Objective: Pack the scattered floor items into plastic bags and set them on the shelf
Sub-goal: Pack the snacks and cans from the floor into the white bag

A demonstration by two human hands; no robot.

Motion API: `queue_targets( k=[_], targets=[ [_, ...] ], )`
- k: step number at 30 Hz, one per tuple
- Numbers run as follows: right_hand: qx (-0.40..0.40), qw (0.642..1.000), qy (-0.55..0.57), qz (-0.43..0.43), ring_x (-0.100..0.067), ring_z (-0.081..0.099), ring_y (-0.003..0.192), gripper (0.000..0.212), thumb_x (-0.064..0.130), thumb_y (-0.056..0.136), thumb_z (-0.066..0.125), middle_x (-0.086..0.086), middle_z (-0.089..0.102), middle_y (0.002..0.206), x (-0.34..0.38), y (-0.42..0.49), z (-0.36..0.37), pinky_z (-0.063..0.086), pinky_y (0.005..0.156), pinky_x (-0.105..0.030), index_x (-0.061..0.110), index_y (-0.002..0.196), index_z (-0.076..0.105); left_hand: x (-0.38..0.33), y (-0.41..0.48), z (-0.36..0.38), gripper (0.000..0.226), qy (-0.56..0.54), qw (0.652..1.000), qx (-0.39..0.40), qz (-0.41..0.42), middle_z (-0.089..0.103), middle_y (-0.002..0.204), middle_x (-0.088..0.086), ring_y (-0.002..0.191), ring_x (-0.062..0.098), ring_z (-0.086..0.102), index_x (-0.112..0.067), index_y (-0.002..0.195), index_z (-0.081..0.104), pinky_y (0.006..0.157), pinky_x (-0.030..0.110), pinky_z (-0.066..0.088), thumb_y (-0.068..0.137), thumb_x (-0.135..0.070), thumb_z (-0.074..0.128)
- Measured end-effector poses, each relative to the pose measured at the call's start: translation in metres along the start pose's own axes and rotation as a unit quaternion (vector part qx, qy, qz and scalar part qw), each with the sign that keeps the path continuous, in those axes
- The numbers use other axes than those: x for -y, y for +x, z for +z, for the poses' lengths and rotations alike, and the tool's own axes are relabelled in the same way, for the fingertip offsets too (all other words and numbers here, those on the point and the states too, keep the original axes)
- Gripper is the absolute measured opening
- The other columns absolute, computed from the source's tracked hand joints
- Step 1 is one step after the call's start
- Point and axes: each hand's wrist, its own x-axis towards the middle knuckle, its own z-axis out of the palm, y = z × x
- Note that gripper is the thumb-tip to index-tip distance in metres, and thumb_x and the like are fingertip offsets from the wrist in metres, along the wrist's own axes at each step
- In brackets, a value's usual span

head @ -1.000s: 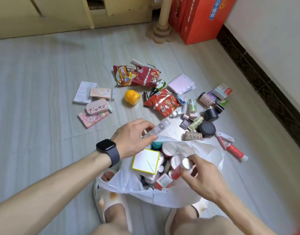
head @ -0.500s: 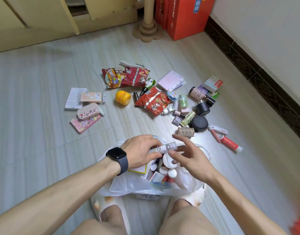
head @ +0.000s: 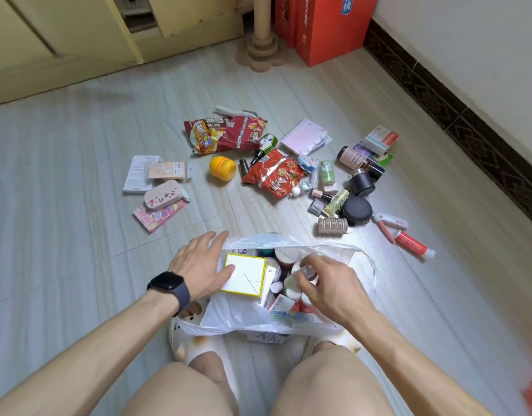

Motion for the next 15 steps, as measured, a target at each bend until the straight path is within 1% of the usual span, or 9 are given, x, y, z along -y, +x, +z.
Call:
queue_targets(
  k=[2,4,6,8,10,11,13,14,15],
  targets=[
    [0.011,1.000,-0.023,-0.016,-0.028,0.063,0.086,0.024,0.045,0.092,0.053,0.003,0.067,0.100,0.003,0.002,0.009,0.049,0.070,-0.036,0.025,0.104,0.060,0.004,-0.003,0.003,0.085,0.001,1.000,0.011,-0.014,0.028,0.155,0.004,0.138,0.027,0.034,-0.035,0.153,0.017,0.111,0.039,0.030,0.075,-0.066,0.024],
    [0.029,0.997,-0.059,-0.027,-0.030,0.063,0.093,0.026,0.043,0.094,0.052,0.001,0.066,0.105,0.007,0.006,0.016,0.051,0.072,-0.037,0.025,0.110,0.060,0.003,-0.005,0.005,0.081,0.011,1.000,0.007,-0.001,0.026,0.157,0.003,0.140,0.025,0.032,-0.042,0.152,0.015,0.112,0.038,0.028,0.076,-0.068,0.022],
    [0.053,0.992,-0.112,-0.035,-0.033,0.062,0.098,0.027,0.039,0.096,0.049,-0.002,0.064,0.108,0.010,0.011,0.021,0.052,0.073,-0.039,0.023,0.116,0.057,-0.001,-0.003,0.005,0.075,0.020,1.000,0.005,0.016,0.023,0.159,0.002,0.142,0.024,0.029,-0.043,0.152,0.013,0.114,0.039,0.025,0.082,-0.067,0.031],
    [0.066,0.982,-0.167,-0.055,-0.035,0.063,0.097,0.027,0.027,0.095,0.050,-0.005,0.061,0.107,0.013,0.016,0.028,0.053,0.071,-0.041,0.021,0.121,0.052,-0.006,-0.001,0.004,0.074,0.031,0.999,0.004,0.026,0.019,0.161,0.001,0.144,0.022,0.025,-0.042,0.152,0.011,0.115,0.040,0.022,0.089,-0.061,0.044],
    [0.074,0.979,-0.180,-0.058,-0.036,0.063,0.094,0.043,0.020,0.089,0.054,-0.005,0.060,0.108,0.014,0.019,0.033,0.054,0.069,-0.043,0.025,0.131,0.043,-0.010,0.000,0.001,0.075,0.041,0.999,-0.006,0.033,0.016,0.161,0.000,0.146,0.021,0.020,-0.040,0.153,0.009,0.116,0.041,0.019,0.090,-0.058,0.047],
    [0.077,0.981,-0.168,-0.055,-0.037,0.062,0.096,0.053,0.020,0.088,0.055,-0.005,0.058,0.113,0.014,0.021,0.034,0.054,0.069,-0.044,0.028,0.136,0.037,-0.010,0.000,0.000,0.076,0.046,0.998,-0.013,0.034,0.015,0.161,0.000,0.146,0.020,0.019,-0.040,0.153,0.009,0.117,0.042,0.018,0.090,-0.058,0.047],
    [0.070,0.987,-0.134,-0.051,-0.035,0.057,0.109,0.065,0.023,0.087,0.059,-0.003,0.053,0.131,0.009,0.020,0.028,0.053,0.080,-0.045,0.030,0.145,0.032,-0.007,-0.003,0.002,0.077,0.050,0.998,-0.026,0.034,0.015,0.161,0.000,0.146,0.021,0.018,-0.039,0.153,0.009,0.117,0.043,0.017,0.089,-0.061,0.046],
    [0.047,0.988,-0.134,-0.054,-0.032,0.053,0.116,0.068,0.025,0.086,0.062,-0.003,0.049,0.138,0.005,0.017,0.023,0.051,0.087,-0.044,0.028,0.147,0.033,-0.005,-0.005,0.004,0.078,0.050,0.998,-0.033,0.031,0.014,0.162,0.001,0.146,0.022,0.017,-0.039,0.153,0.010,0.117,0.043,0.016,0.087,-0.064,0.044],
    [0.003,0.988,-0.146,-0.053,-0.031,0.049,0.122,0.069,0.028,0.084,0.066,-0.004,0.048,0.142,-0.001,0.013,0.018,0.049,0.093,-0.042,0.026,0.146,0.036,-0.001,-0.008,0.007,0.081,0.047,0.998,-0.041,0.022,0.013,0.162,0.002,0.147,0.023,0.016,-0.039,0.153,0.010,0.118,0.044,0.016,0.085,-0.068,0.041]
  ],
)
